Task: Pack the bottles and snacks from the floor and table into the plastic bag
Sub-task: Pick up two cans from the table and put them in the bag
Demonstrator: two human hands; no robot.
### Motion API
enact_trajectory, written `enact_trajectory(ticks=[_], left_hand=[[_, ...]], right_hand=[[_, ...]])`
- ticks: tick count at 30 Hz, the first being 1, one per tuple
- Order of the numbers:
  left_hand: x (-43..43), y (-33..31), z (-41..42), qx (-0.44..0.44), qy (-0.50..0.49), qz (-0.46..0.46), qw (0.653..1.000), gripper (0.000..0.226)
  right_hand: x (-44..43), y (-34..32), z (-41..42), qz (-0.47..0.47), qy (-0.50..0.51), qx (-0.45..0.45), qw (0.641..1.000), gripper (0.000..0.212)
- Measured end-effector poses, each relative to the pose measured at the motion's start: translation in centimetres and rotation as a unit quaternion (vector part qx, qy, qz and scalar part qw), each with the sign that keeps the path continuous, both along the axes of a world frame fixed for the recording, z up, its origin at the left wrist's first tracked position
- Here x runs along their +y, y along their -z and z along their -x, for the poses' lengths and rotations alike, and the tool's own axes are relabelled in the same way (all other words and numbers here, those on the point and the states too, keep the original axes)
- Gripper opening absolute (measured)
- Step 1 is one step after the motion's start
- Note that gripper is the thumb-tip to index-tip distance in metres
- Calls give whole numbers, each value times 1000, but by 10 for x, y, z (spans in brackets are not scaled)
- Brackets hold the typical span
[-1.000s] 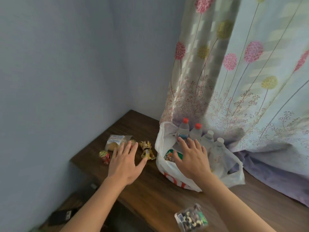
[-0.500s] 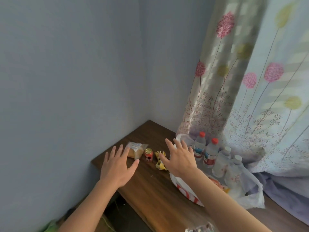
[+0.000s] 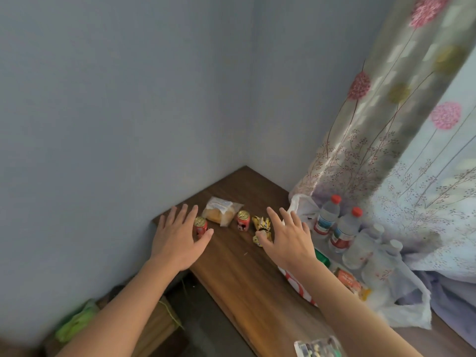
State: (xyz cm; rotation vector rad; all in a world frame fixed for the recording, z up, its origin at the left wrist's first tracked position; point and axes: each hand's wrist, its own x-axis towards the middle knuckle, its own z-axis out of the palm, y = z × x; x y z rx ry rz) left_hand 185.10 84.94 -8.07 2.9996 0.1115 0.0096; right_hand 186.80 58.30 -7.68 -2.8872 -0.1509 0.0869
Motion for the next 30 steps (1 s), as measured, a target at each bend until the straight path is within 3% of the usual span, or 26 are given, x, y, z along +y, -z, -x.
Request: enact_trajectory(ticks=[8, 19, 30], left_hand=[[26, 35, -46, 35, 27, 18, 999, 87], [80, 64, -146, -9, 98, 61, 993, 81], [80, 125, -180, -3, 131, 160, 978, 67]], right_hand=[[33, 22, -29, -26, 11, 14, 1000, 75], [88, 47, -103, -61, 63, 17, 996, 69], [115, 93, -146, -163, 138, 32, 976, 75]])
